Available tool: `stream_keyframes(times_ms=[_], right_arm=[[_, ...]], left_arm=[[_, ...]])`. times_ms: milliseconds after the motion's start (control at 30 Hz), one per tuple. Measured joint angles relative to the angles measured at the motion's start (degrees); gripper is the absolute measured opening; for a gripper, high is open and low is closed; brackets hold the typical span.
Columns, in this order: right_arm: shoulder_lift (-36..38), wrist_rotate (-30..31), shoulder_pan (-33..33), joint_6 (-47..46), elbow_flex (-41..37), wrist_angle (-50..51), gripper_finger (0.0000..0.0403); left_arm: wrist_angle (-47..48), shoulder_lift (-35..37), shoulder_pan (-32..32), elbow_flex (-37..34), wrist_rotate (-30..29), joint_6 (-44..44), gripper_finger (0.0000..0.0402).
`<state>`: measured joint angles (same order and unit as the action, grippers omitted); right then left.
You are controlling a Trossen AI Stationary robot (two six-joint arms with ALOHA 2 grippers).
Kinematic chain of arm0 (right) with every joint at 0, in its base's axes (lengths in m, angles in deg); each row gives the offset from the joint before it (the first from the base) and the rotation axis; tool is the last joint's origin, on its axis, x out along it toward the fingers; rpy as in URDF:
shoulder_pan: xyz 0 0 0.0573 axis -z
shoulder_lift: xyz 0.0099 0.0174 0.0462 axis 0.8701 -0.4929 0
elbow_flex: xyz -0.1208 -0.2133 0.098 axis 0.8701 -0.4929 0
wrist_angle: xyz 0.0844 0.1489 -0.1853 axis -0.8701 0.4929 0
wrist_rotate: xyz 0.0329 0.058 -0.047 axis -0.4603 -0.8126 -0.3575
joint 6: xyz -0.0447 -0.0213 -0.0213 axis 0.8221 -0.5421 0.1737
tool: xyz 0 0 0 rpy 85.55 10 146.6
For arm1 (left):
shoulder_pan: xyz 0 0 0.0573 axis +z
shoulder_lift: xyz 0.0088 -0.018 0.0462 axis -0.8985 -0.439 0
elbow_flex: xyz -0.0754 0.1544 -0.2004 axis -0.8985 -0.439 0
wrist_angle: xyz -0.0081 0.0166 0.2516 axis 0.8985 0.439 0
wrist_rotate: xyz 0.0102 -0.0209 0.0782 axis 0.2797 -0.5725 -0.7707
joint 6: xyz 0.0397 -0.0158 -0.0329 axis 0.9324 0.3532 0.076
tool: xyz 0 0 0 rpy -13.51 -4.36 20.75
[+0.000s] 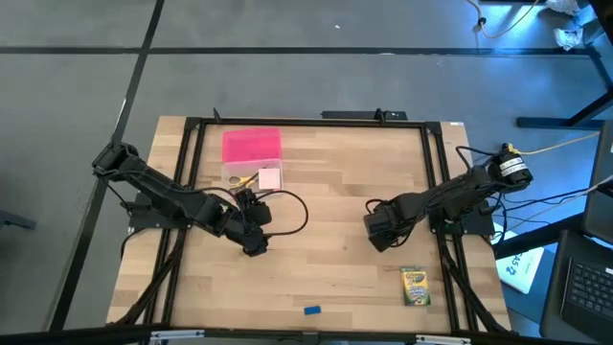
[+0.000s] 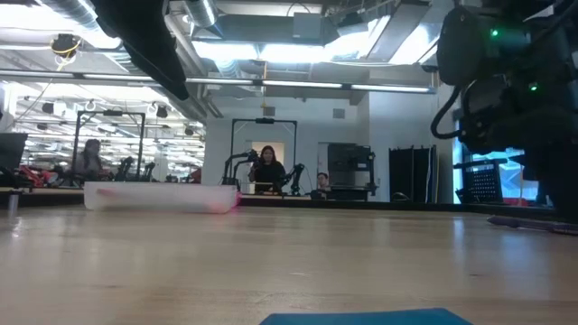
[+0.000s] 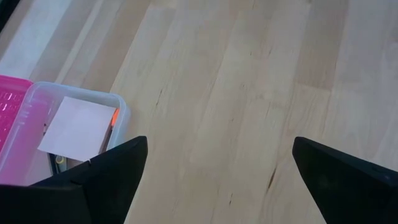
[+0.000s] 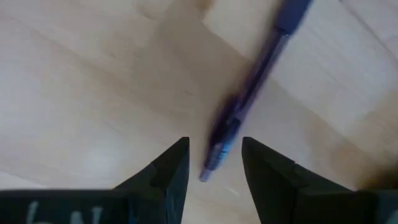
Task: Pack school essentials
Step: Put the purple pen into the pink supply box
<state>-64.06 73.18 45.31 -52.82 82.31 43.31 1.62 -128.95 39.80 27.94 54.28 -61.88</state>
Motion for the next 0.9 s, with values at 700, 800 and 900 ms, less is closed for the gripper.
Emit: stream_keyframes(times_ms=[700, 800, 900], right_arm=[[0.2, -0.2, 0.0, -0.6, -5.6, -5.6, 0.0133], [0.2, -0.1, 0.0, -0.6, -5.6, -5.9, 0.0108], [0.2, 0.0, 0.0, -1.0, -5.6, -6.1, 0.0084]], left_arm=[[-0.2, 0.0, 0.0, 0.0, 0.0, 0.0, 0.0396], [-0.1, 0.0, 0.0, 0.0, 0.0, 0.0, 0.0396], [-0.2, 0.0, 0.0, 0.0, 0.0, 0.0, 0.0396]])
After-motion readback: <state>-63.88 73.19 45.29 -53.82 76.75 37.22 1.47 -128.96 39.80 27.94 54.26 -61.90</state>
